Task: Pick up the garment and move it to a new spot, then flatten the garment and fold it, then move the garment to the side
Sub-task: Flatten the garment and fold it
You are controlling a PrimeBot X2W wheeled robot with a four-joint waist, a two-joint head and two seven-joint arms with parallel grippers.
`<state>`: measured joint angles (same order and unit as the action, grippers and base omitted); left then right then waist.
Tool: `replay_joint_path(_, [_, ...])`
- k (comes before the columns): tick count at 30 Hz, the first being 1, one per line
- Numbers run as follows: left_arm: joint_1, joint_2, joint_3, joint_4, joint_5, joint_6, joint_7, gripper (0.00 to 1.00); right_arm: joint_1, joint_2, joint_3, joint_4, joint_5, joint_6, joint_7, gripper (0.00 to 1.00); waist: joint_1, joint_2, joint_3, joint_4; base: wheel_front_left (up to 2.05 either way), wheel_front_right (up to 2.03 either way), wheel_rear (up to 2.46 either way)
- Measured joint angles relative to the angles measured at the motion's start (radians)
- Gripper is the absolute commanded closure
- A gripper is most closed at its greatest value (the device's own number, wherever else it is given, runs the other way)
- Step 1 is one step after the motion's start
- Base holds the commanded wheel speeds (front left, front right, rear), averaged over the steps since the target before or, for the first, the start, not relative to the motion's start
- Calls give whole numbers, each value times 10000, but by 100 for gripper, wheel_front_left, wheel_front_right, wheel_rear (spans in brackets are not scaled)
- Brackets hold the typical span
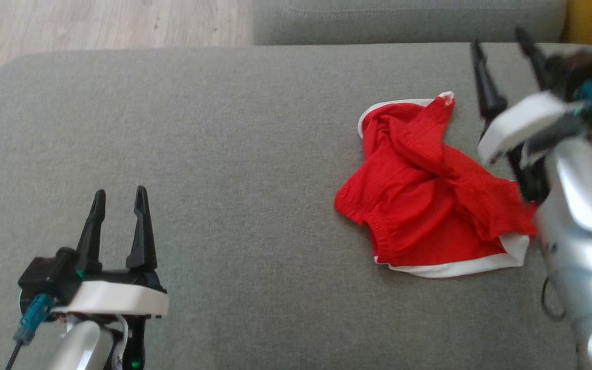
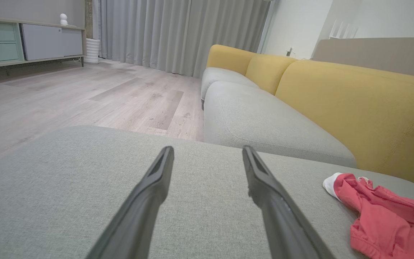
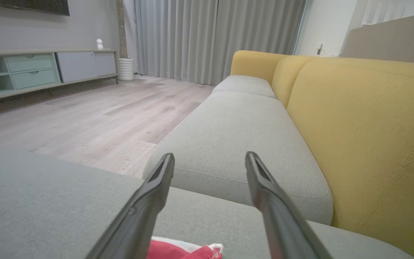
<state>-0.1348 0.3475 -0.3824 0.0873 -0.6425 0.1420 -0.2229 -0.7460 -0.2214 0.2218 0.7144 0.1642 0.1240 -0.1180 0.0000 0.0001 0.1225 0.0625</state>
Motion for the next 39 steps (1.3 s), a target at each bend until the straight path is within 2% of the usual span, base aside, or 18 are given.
replay_joint_path(8, [465, -6, -33, 130, -2, 2, -75, 0, 3985, 731, -1055, -2161, 393, 0, -489, 0, -1, 0, -486, -487, 0, 0, 0])
replay_joint_path(14, [614, -15, -92, 111, 0, -12, -88, 0, 6230, 1327, -1791, -4172, 81, 0, 140, 0, -1, 0, -604, -961, 0, 0, 0])
replay_joint_path(16, [599, -35, -337, 109, 0, -109, -61, 0, 6497, 1440, -1960, -4832, -56, 0, 384, 0, -1, 0, -569, -1093, 0, 0, 0])
replay_joint_path(19, [543, -274, -1168, 176, 123, -546, 257, 0, 6597, 1499, -1998, -5591, -169, 0, 708, 0, -1, 0, -472, -1230, 0, 0, 0])
replay_joint_path(23, [133, -991, -2545, 800, 337, -1340, 828, 0, 6597, 1534, -1971, -6194, -180, 0, 976, 0, 0, 0, -299, -1380, 0, 0, 0])
replay_joint_path(28, [-802, -1937, -3770, 2059, 470, -2159, 1371, 0, 6635, 1611, -1755, -6479, -249, 0, 1185, 0, 1, 0, -38, -1560, 0, 0, 0])
replay_joint_path(33, [-1673, -2405, -4328, 3396, 548, -2483, 1592, 0, 6637, 1661, -1373, -6531, -247, 0, 1183, 0, 1, 0, 182, -1857, 0, 0, 0])
replay_joint_path(39, [-2374, -2679, -4619, 4278, 192, -2583, 1597, 0, 6628, 1668, -1039, -6520, -247, 0, 1143, 0, 1, 0, 367, -2166, 0, 0, 0])
